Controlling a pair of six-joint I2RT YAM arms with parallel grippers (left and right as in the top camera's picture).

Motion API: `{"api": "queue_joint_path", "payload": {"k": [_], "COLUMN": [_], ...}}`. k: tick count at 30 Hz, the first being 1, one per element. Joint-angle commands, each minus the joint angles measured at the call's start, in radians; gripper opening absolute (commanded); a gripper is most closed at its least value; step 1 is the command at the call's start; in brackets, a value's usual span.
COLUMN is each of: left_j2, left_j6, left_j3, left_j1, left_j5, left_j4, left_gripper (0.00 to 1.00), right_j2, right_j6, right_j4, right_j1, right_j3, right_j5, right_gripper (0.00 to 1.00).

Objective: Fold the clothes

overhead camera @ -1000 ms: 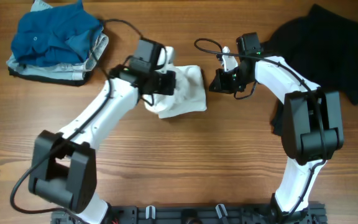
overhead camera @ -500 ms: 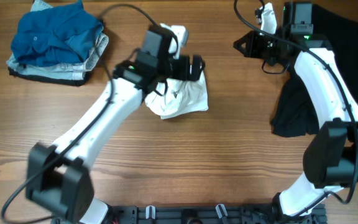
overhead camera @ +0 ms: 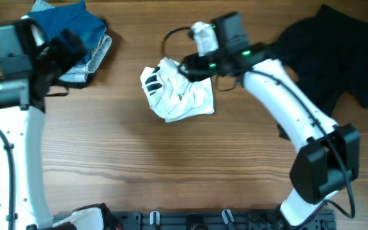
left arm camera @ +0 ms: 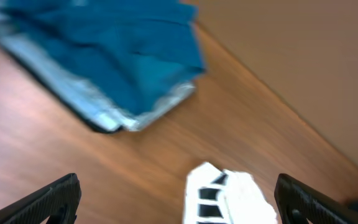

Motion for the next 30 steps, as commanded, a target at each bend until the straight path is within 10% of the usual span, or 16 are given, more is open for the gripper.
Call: {"api": "queue_joint_path", "payload": {"k": [1,13,18,30], "left_j2": [0.027,0.094,0.105,0.105], "left_j6": [-0.012,-0.001,-0.001,-0.001], "left_j3": [-0.002,-0.019,-0.02,-0.02], "left_j1": [0.085,0.124,0.124,0.124], "left_j5": [-0.011,-0.015,-0.015,-0.015], "left_j4": [-0.025,-0.063,-0.073,-0.077], "left_gripper": [1.0,1.0,1.0,1.0], "right_j2": [0.054,0.269,0.267,0.187], "right_j6": [-0.023,-0.143,-0.045,0.149], "right_j4": [0.02,0.022,0.026,-0.38], "right_j1": [0.126,0.208,0.208,-0.047], "right_j3": [0.046,0.103,0.113,0.278], "right_j5": [0.268,0.362,0.437,0.222], "right_gripper": [0.69,0.45,0.04,0.04]}}
